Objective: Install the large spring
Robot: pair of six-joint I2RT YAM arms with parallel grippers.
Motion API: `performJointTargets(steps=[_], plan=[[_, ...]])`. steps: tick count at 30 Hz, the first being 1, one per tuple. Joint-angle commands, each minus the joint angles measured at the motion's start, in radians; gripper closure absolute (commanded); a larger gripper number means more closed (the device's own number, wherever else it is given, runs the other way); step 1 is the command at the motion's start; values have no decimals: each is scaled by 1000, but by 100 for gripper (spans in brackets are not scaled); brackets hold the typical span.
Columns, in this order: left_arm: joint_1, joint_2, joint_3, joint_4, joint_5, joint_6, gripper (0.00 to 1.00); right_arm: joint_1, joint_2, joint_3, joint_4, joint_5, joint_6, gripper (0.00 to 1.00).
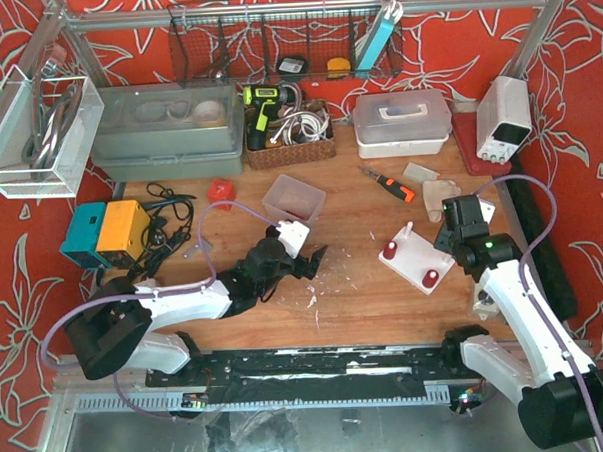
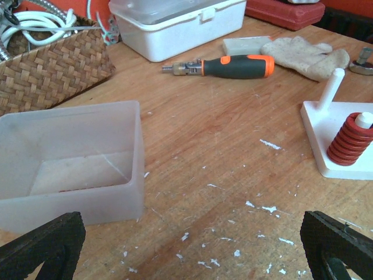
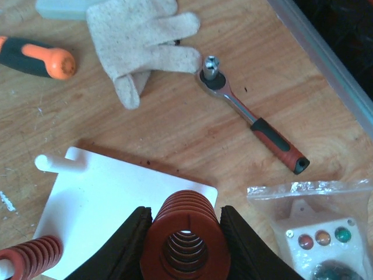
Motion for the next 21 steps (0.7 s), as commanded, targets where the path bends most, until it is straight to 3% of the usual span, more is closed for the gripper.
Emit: performJointTargets(steps=[1, 21], plan=[[-9, -5, 19, 22, 13, -16, 0, -28, 6, -22, 11, -44, 30, 100], [-19, -23, 21, 4, 6, 0, 0, -124, 44, -127, 138, -107, 13, 100]])
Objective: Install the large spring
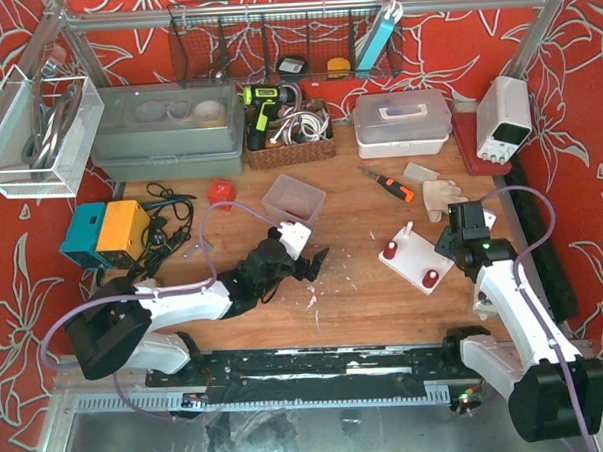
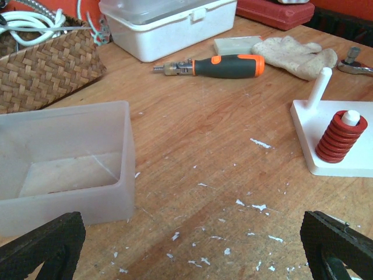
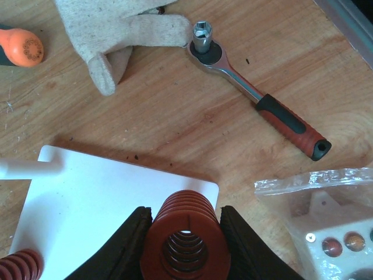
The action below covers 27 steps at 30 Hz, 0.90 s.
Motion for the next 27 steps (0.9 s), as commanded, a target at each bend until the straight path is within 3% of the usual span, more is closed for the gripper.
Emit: performJointTargets(steps=[1, 9, 14, 22, 27], plan=[[-7, -24, 20, 5, -11, 5, 0, -10, 18, -18, 40, 5, 3, 100], [-10, -25, 20, 6, -8, 7, 0, -16, 49, -63, 129, 6, -8, 99], [-11, -24, 19, 9, -11, 7, 0, -18, 75, -73, 150, -3, -7, 61], [-11, -8, 15, 20, -45, 3, 0, -18, 46, -41, 108, -2, -34, 48], [-11, -18, 25, -5, -146, -44, 0, -16, -3, 24, 101, -153, -124, 34]])
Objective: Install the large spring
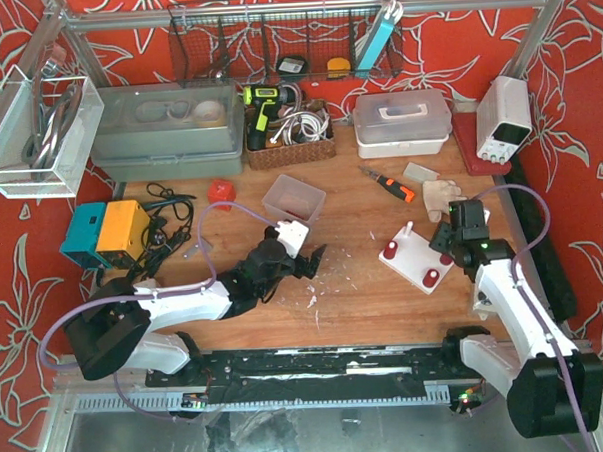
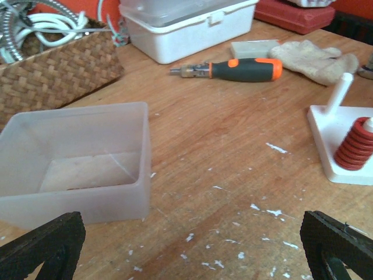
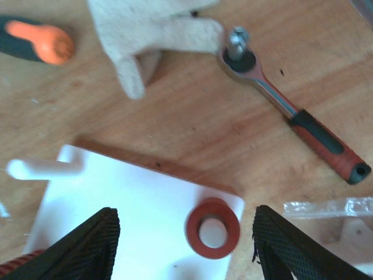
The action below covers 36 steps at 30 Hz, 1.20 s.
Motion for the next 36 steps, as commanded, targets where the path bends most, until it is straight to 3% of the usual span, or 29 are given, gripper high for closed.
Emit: performJointTargets(steps=[1, 6, 10, 14, 17, 20, 25, 29, 36], plan=[[-9, -19, 29, -14, -141, -64, 0, -2, -47, 92, -23, -125, -73, 32], [-7, -26, 53, -65, -247, -176, 0, 38, -76, 178, -43, -196, -98, 22], [12, -15, 147, -184, -257, -329, 0, 158, -85, 219, -54, -156, -116, 15], [45, 46, 324, -416, -287, -505, 0, 287, -112, 172, 11, -38, -134, 11], [90, 122, 511, -666, -297, -745, 1, 318, -113, 138, 41, -12, -138, 8], [134, 217, 710, -914, -275, -947, 15, 324, -130, 112, 48, 5, -131, 7], [182, 369, 997, -1185, -243, -1120, 28, 330, -219, 50, 99, -9, -110, 7], [240, 493, 1146, -1321, -77, -1257, 40, 331, -257, 30, 107, -10, -103, 6], [283, 691, 1370, -1507, 17, -1372, 47, 335, -277, 18, 110, -10, -98, 5]])
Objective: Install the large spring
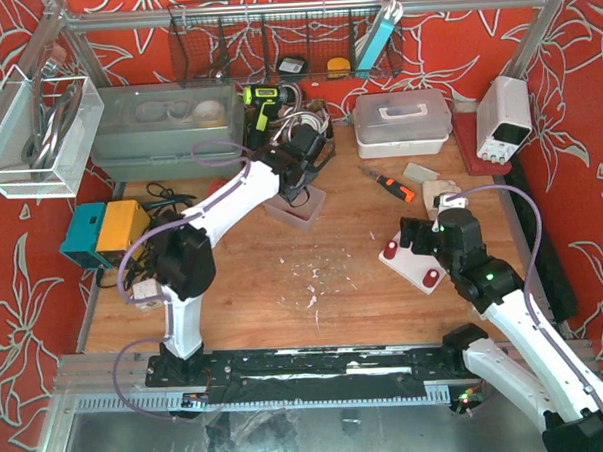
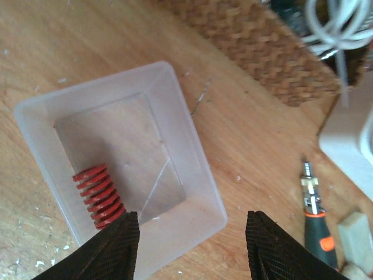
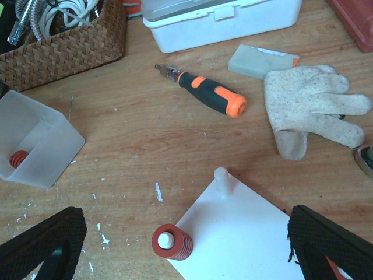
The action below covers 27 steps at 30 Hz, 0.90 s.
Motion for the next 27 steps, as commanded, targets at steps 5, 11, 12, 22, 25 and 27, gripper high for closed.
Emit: performJointTargets(steps=[5, 11, 12, 22, 25, 27], plan=[[67, 269, 297, -394, 174, -193, 48, 14, -30, -23, 14, 32, 16, 4], [111, 419, 472, -494, 218, -204, 51, 19, -44, -26, 15, 39, 19, 3], [119, 426, 471, -494, 223, -210, 51, 19, -46, -25, 14, 40, 19, 3], [157, 482, 475, -552, 299, -227, 52, 28, -9, -36, 36, 52, 31, 1], [161, 501, 493, -558, 335, -224, 52, 35, 13, -31, 35, 60, 30, 1], [162, 512, 504, -565, 351, -223, 52, 38, 17, -33, 37, 66, 29, 1]])
